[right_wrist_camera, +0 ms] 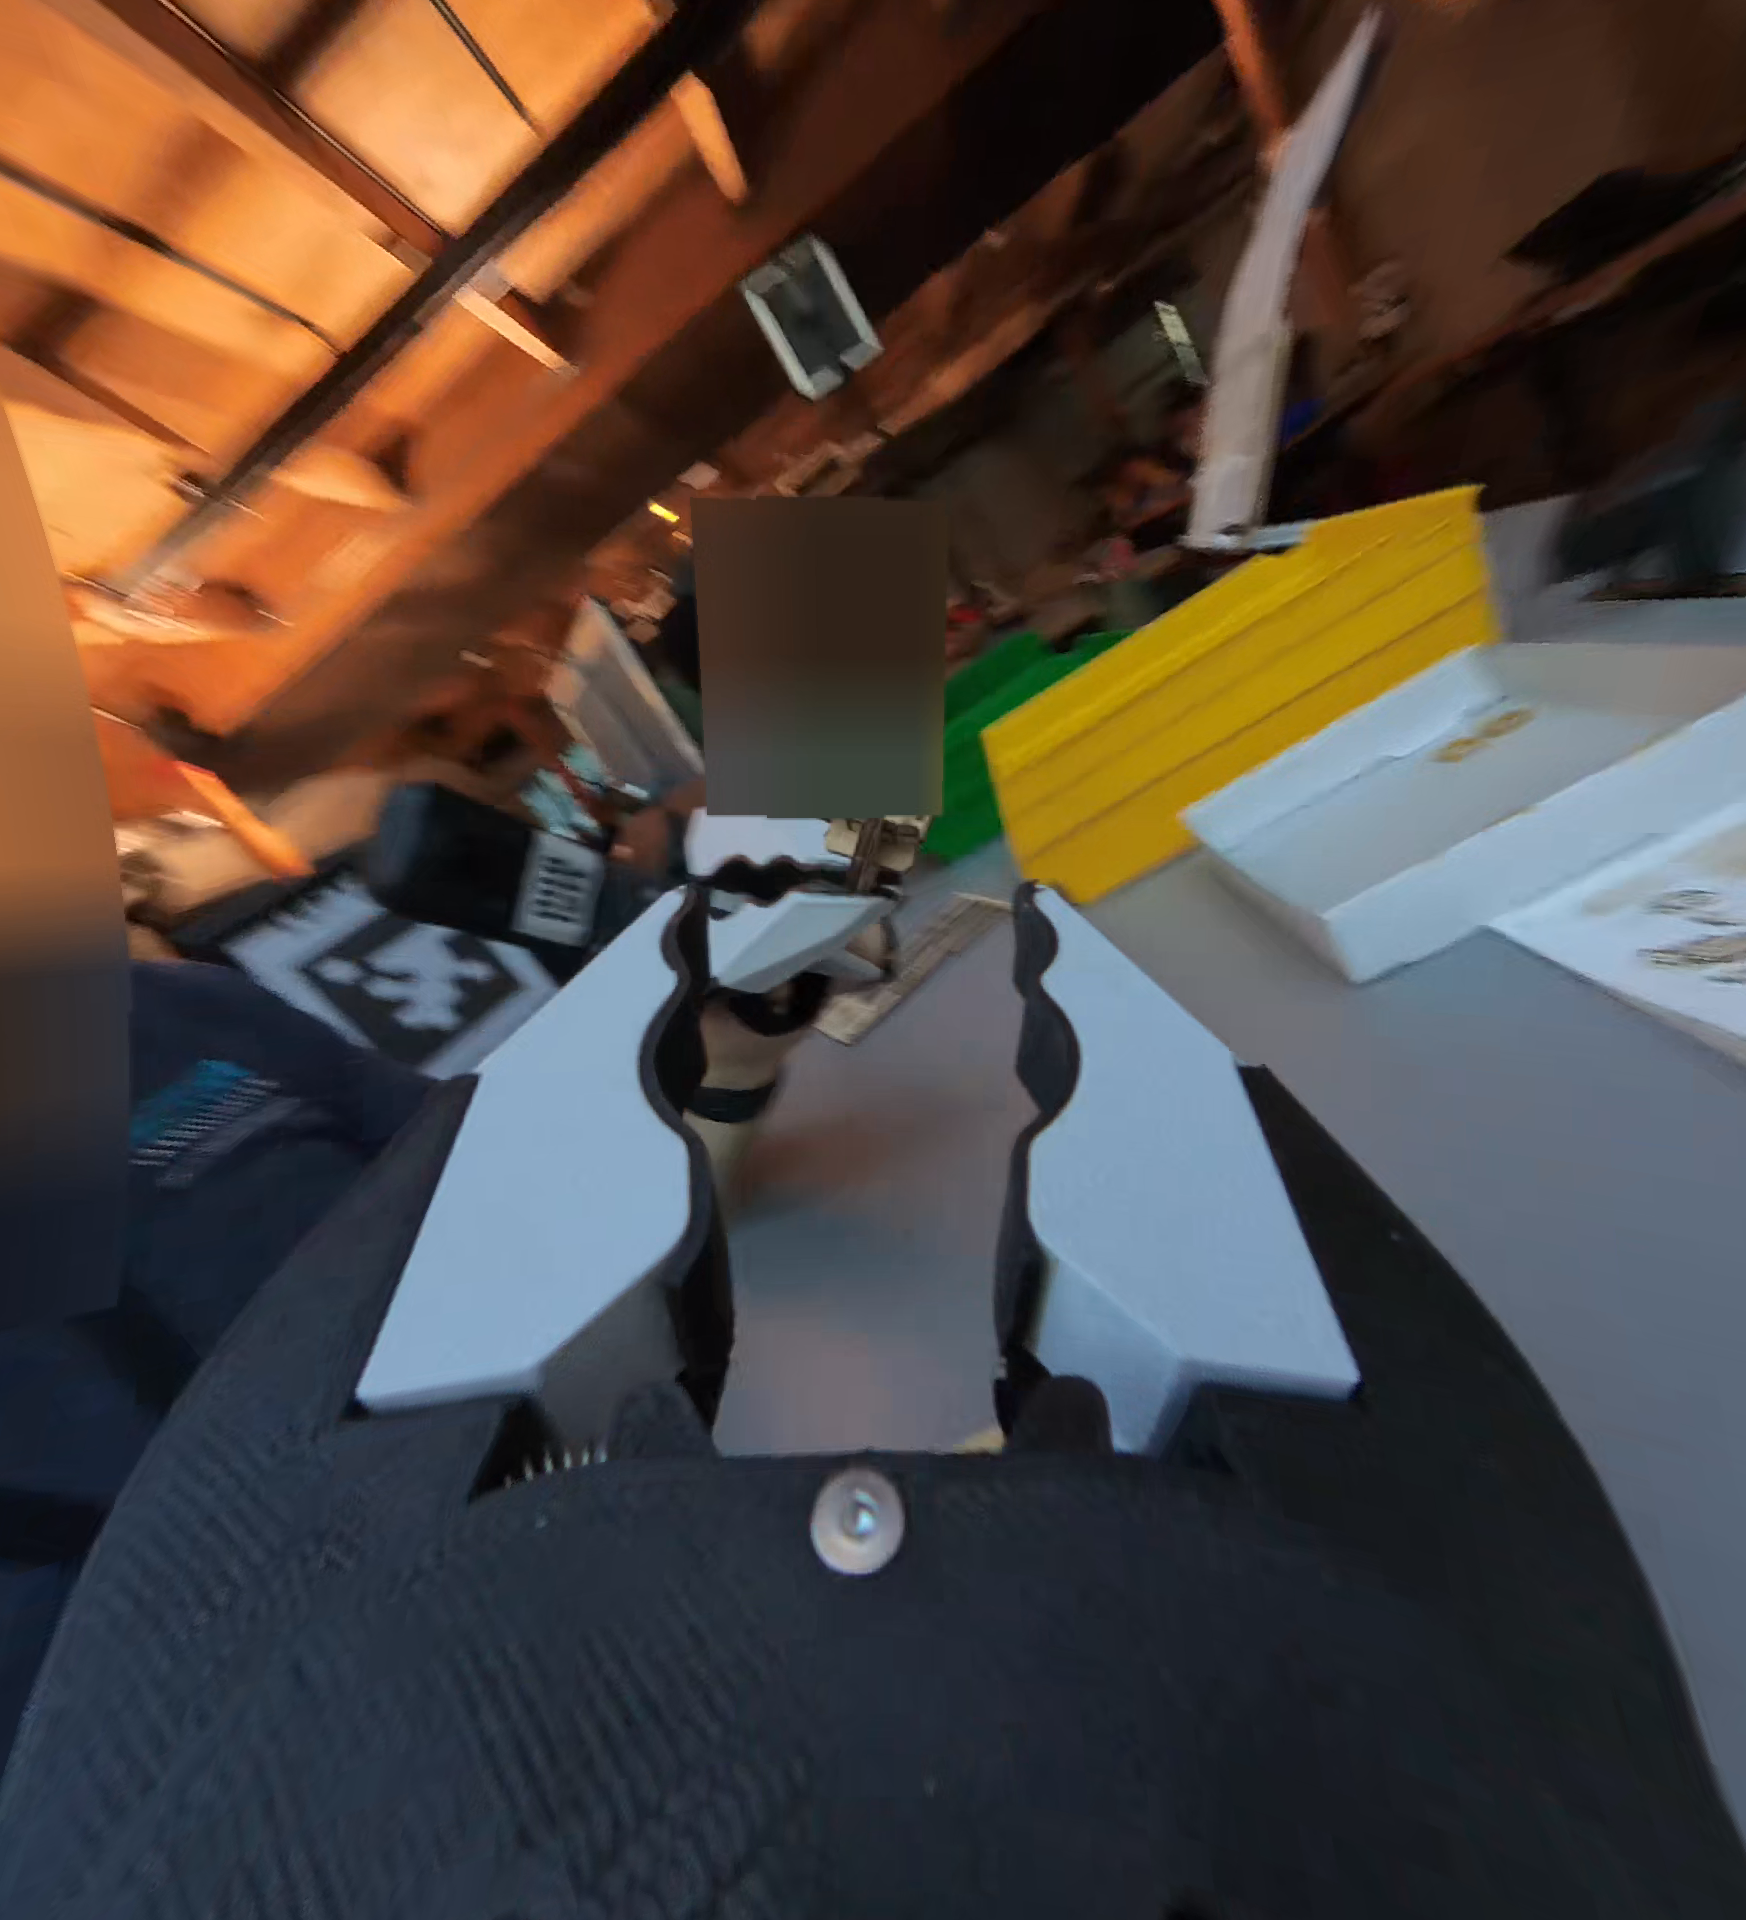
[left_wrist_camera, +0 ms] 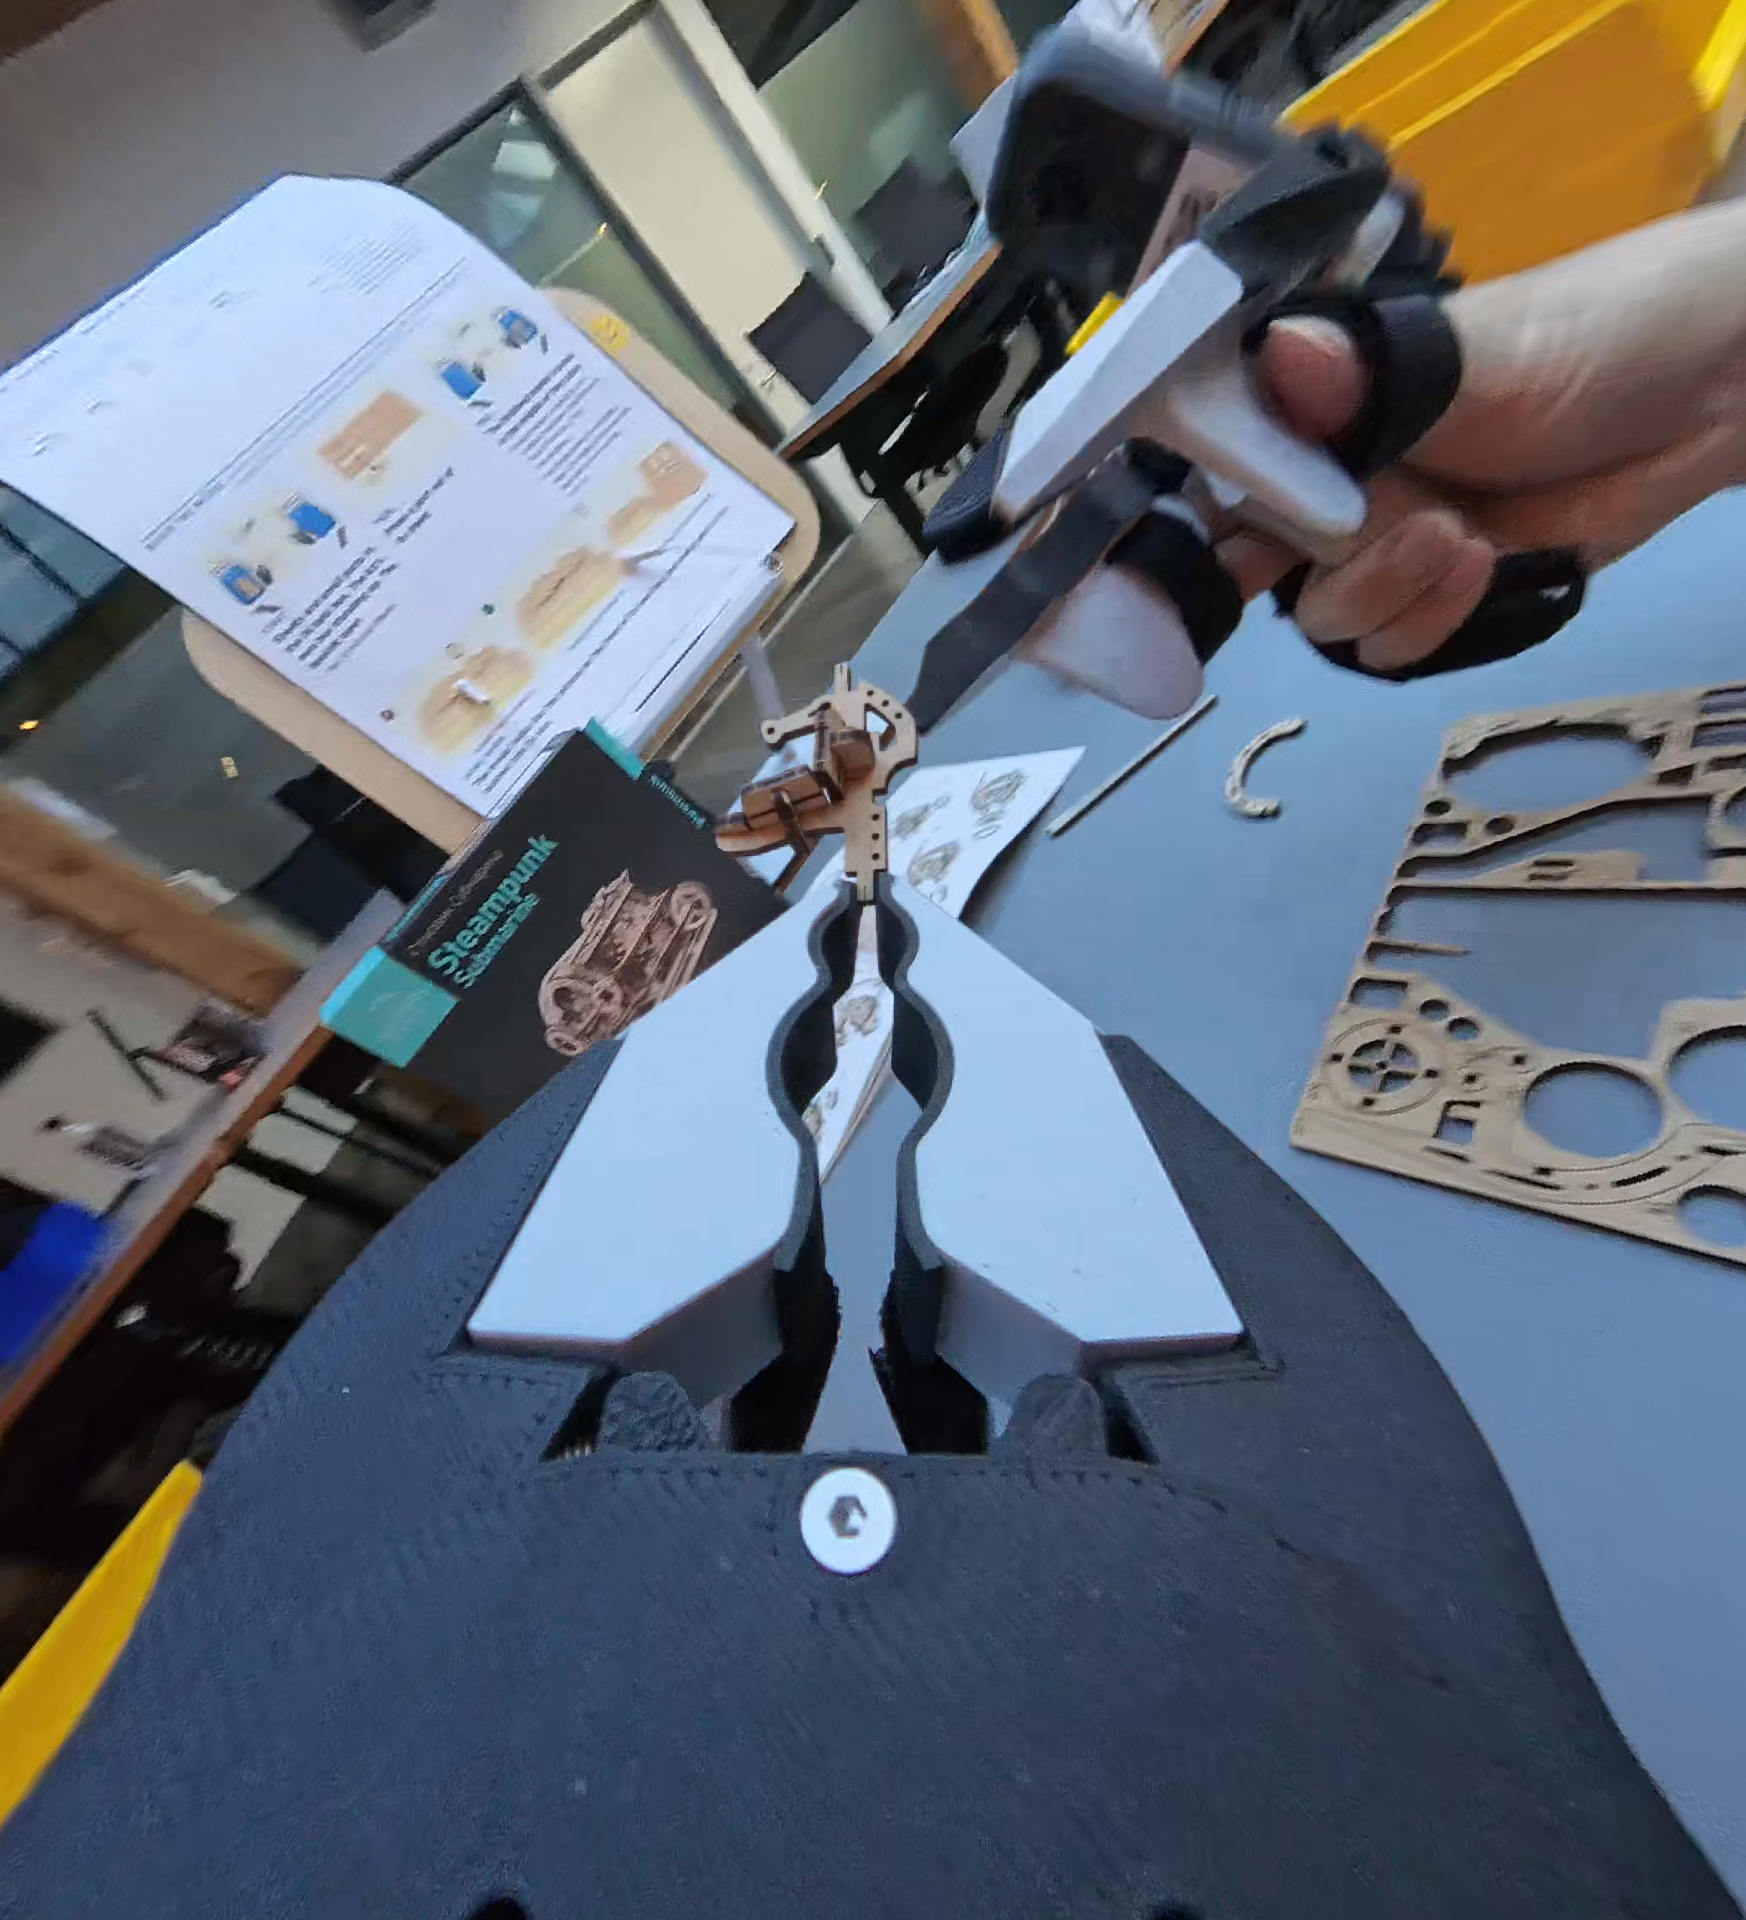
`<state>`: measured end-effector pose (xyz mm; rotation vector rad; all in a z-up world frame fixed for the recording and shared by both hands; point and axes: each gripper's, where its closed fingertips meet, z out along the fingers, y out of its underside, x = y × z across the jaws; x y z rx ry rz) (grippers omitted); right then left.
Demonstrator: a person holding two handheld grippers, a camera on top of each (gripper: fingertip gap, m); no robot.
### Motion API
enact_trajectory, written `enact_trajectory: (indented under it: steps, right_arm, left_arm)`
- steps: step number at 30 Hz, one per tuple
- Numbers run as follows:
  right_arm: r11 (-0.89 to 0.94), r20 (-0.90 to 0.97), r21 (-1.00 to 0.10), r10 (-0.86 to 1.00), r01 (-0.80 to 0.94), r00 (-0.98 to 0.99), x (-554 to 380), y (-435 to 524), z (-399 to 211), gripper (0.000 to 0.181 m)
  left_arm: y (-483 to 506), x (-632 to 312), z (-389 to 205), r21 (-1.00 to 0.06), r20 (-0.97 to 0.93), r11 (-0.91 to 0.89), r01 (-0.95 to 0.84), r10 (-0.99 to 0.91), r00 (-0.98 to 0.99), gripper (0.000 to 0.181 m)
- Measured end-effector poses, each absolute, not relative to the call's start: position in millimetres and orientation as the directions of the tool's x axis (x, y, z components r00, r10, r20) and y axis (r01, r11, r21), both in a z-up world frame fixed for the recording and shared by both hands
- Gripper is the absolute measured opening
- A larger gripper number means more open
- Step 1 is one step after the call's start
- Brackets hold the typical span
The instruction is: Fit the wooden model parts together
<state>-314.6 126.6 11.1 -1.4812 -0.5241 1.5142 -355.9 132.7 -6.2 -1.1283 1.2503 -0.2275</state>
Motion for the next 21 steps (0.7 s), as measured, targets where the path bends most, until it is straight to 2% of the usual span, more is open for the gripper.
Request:
enact_trajectory:
  steps: [2, 5, 9, 12, 21]
  right_arm:
    - [-0.439, -0.495, -0.865, 0.825, -0.243, 0.273, -327.7, 130.0, -2.0, 0.043]
    - [-0.484, -0.516, -0.857, 0.801, -0.179, 0.304, -342.8, 127.9, -16.7, 0.021]
    - [-0.546, -0.584, -0.811, 0.759, -0.209, 0.287, -346.9, 131.0, -25.9, 0.021]
    - [-0.580, -0.639, -0.766, 0.733, -0.278, 0.231, -346.7, 131.5, -20.8, 0.016]
    - [-0.575, -0.667, -0.733, 0.713, -0.364, 0.216, -341.7, 135.5, -14.8, 0.012]
  left_arm:
    - [138.1, -354.4, -14.3, -0.724, -0.679, 0.492, -0.483, -0.629, 0.378, 0.001]
    - [140.7, -348.8, -23.9, -0.647, -0.753, 0.528, -0.550, -0.555, 0.353, 0.002]
    - [134.7, -336.8, -29.3, -0.653, -0.747, 0.535, -0.536, -0.571, 0.341, 0.001]
    - [135.8, -334.2, -25.2, -0.656, -0.749, 0.539, -0.528, -0.553, 0.366, 0.001]
    - [135.0, -330.7, -20.4, -0.680, -0.731, 0.531, -0.505, -0.547, 0.408, 0.001]
